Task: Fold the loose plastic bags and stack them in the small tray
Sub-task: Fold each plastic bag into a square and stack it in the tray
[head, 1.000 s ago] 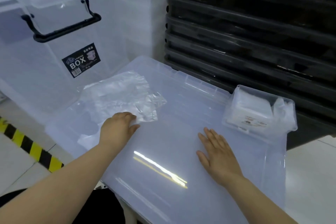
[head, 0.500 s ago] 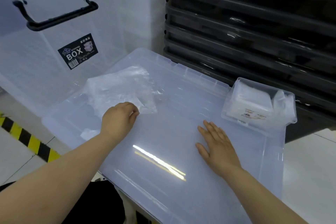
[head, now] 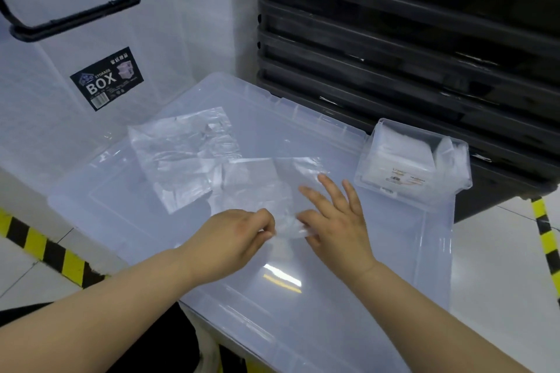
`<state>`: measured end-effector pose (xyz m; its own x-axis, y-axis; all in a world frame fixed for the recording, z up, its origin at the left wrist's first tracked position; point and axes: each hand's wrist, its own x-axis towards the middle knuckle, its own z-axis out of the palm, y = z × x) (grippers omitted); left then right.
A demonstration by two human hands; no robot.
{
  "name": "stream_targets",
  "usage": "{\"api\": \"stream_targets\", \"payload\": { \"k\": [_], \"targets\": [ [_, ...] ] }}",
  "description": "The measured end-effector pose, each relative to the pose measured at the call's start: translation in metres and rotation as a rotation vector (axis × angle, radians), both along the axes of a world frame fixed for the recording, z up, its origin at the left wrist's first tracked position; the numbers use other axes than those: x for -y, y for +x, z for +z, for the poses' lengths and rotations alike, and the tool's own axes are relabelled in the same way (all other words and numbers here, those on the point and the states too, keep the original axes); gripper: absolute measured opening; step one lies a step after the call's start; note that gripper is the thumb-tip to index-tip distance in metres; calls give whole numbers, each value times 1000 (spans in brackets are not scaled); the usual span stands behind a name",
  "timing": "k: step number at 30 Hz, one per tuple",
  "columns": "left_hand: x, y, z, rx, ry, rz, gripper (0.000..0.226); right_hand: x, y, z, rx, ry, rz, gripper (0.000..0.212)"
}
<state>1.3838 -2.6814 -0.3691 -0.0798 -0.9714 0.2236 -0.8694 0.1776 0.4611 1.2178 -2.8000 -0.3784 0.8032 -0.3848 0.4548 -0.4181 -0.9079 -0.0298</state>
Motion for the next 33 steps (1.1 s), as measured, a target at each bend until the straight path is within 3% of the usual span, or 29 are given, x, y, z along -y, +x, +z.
{"api": "stream_targets", "payload": {
  "k": [2,5,6,7,9,12,14,17,18,21,24,27,29,30,33],
  "targets": [
    [-3,-7,3,-15,136,0,36,2,-11,5,-69,47,92,34],
    [-4,-12,0,131,262,21,90,-1,-28,12,-179,206,108,25],
    [-5,-14,-3,174,226,-27,88,-3,-33,14,-229,284,80,17],
    [-3,-16,-5,217,147,-70,72,-6,-36,17,-285,388,45,13],
    [-3,-19,-2,239,204,-73,31,-9,-43,25,-420,506,-52,19],
    [0,-24,6,175,324,-21,51,-11,-53,35,-465,688,-149,17],
    [2,-22,10,68,531,-20,38,-8,-60,38,-434,807,-206,4],
    [5,-11,19,-226,724,-24,10,-1,-70,40,-360,1023,-272,24],
    [4,-7,22,-291,788,-7,13,0,-72,42,-303,1092,-298,25],
    [5,7,26,-449,836,120,26,5,-73,42,-145,1257,-394,20],
    [5,21,29,-532,845,270,22,8,-67,37,-84,1318,-476,19],
    [10,28,30,-550,739,448,16,11,-60,30,-41,1333,-557,24],
    [12,30,26,-331,547,590,6,10,-58,24,-64,1291,-572,34],
    [13,27,23,-172,410,640,17,10,-57,22,-88,1252,-569,38],
    [16,3,13,95,-61,410,32,8,-59,20,-122,1161,-558,47]
  ]
}}
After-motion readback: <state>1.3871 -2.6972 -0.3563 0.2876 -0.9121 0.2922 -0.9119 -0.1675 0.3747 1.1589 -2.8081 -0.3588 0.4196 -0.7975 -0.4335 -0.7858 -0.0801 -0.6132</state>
